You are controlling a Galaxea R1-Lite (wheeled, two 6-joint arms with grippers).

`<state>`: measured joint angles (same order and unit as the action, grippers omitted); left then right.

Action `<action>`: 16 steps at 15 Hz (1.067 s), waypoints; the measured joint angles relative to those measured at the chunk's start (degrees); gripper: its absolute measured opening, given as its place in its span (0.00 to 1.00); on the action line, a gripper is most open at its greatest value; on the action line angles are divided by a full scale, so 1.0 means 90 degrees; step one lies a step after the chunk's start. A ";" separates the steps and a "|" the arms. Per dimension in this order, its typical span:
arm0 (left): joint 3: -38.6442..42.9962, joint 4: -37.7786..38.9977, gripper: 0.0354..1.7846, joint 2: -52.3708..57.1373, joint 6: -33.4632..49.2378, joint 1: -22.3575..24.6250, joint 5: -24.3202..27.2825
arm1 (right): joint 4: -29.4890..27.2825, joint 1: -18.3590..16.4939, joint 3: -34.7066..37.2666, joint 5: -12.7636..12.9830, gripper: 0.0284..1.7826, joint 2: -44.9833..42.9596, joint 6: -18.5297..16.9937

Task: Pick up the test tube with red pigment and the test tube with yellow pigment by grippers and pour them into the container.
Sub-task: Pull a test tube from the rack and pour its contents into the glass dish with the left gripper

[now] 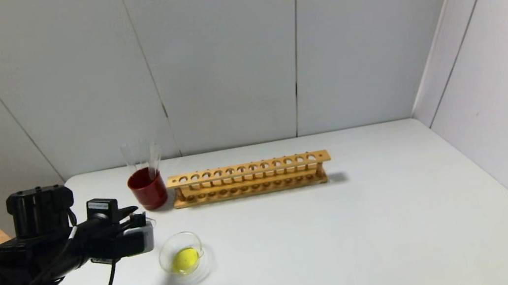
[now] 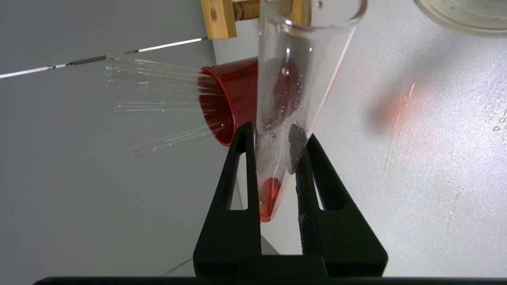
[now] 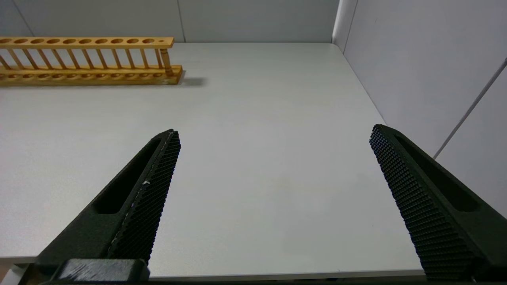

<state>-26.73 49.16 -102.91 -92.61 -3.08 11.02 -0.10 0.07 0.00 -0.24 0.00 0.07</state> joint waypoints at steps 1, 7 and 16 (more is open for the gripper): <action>0.0003 -0.0005 0.16 -0.0004 -0.0051 -0.0018 0.0005 | 0.0000 0.0000 0.0000 0.0000 0.98 0.0000 0.0000; 0.0031 -0.0008 0.16 -0.0050 -0.0597 -0.0095 -0.0065 | 0.0000 0.0000 0.0000 0.0000 0.98 0.0000 0.0000; 0.0098 0.0037 0.16 -0.0228 -0.0591 -0.0513 -0.0309 | 0.0000 0.0000 0.0000 0.0003 0.98 0.0000 0.0000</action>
<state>-25.86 49.49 -104.96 -97.93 -7.70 8.24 -0.10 0.07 0.00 -0.22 0.00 0.07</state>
